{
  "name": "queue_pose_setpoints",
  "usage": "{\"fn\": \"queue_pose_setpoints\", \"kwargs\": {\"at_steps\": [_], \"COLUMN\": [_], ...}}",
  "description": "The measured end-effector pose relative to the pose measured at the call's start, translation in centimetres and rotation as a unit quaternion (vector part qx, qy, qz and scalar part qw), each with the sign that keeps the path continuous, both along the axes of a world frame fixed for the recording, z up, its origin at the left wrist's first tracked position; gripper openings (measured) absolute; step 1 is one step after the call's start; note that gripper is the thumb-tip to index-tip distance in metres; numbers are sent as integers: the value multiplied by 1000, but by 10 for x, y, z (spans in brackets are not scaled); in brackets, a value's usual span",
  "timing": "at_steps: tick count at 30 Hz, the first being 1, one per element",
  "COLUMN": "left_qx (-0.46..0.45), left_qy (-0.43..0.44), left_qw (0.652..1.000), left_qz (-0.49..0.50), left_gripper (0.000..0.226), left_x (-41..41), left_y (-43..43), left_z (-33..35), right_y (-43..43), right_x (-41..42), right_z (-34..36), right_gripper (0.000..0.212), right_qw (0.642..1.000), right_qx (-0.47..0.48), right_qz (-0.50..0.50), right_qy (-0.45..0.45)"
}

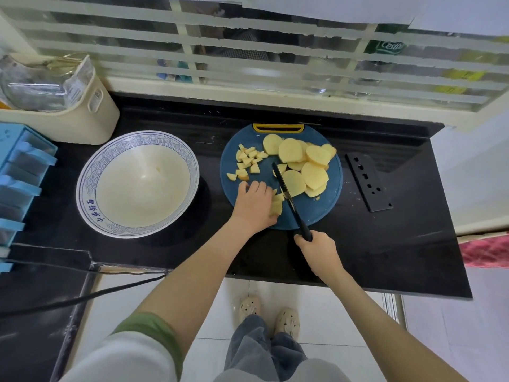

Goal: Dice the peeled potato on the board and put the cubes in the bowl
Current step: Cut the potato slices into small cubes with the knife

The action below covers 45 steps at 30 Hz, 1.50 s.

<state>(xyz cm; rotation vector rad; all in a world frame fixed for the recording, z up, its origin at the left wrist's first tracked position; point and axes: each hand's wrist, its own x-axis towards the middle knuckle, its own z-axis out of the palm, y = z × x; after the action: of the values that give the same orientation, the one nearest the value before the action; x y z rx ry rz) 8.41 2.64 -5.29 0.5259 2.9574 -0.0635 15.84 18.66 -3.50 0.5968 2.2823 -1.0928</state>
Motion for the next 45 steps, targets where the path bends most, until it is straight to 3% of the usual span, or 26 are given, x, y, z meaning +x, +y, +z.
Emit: {"fn": "queue_pose_setpoints", "kwargs": {"at_steps": [9,16,35,45], "left_qx": [17,175,178,184], "left_qy": [-11,-102,-87,-71], "left_qw": [1000,979,979,980], "left_qz": [-7,-10,41,37], "left_gripper": [59,75,66,65], "left_x": [-3,3,7,7], "left_y": [-22,-41,-17,-15], "left_z": [-3,-9,-7,-11], "right_y": [-5,-15,-33,-34], "right_x": [-2,1,1,4], "right_z": [-7,-7,6,-4], "right_gripper": [26,22,22,19], "right_qw": [1000,995,996,996], "right_qx": [-1,-63,-58,-36], "right_qz": [0,-41,-72,-63], "right_qy": [-31,-69,-11,-50]}}
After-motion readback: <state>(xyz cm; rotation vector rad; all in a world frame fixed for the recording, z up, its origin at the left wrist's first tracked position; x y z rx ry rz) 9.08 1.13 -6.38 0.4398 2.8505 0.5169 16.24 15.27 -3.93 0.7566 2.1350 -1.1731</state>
